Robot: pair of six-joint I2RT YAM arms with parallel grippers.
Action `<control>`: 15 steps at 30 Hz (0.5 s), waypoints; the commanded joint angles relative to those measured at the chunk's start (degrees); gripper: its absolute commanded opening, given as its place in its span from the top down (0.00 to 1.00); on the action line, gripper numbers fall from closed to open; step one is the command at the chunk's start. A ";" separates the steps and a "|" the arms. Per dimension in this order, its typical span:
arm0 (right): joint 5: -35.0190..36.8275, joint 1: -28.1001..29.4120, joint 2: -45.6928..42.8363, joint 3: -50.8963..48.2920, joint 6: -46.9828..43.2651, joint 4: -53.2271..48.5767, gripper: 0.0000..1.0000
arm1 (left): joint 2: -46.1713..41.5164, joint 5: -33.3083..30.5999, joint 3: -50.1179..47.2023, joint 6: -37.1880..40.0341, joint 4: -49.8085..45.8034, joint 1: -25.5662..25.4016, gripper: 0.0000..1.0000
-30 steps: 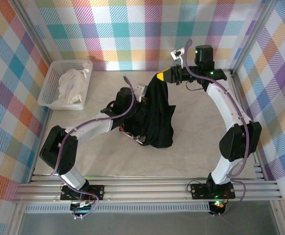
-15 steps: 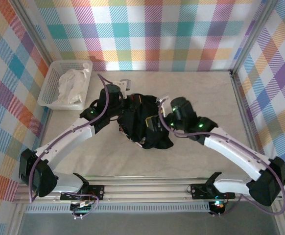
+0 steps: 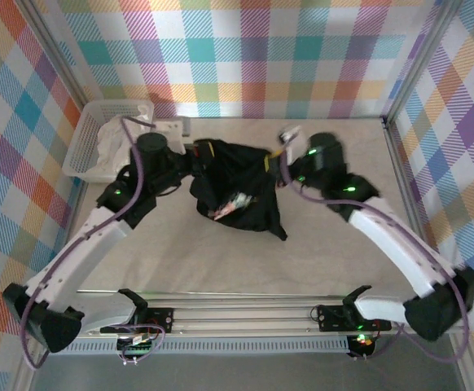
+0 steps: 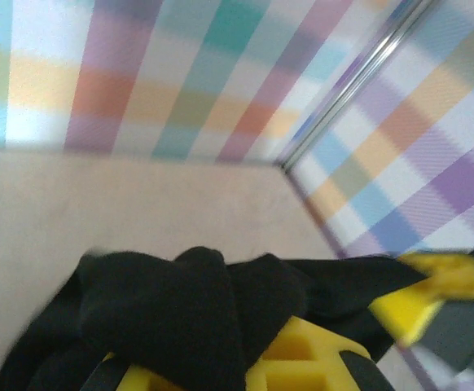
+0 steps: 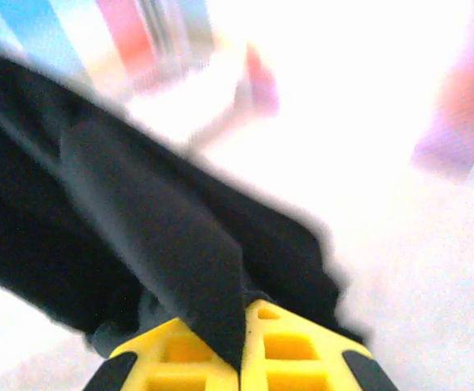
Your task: Fold the inside-out t-shirt
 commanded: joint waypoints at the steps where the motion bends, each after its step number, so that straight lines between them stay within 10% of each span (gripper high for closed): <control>1: -6.61 -4.03 -4.47 7.79 -4.35 -3.77 1.00 | -4.57 -6.06 6.96 8.23 2.63 0.47 1.00; 15: -4.57 -7.35 8.86 20.19 -8.99 -15.78 1.00 | 3.93 -5.22 13.97 10.23 -3.83 2.29 1.00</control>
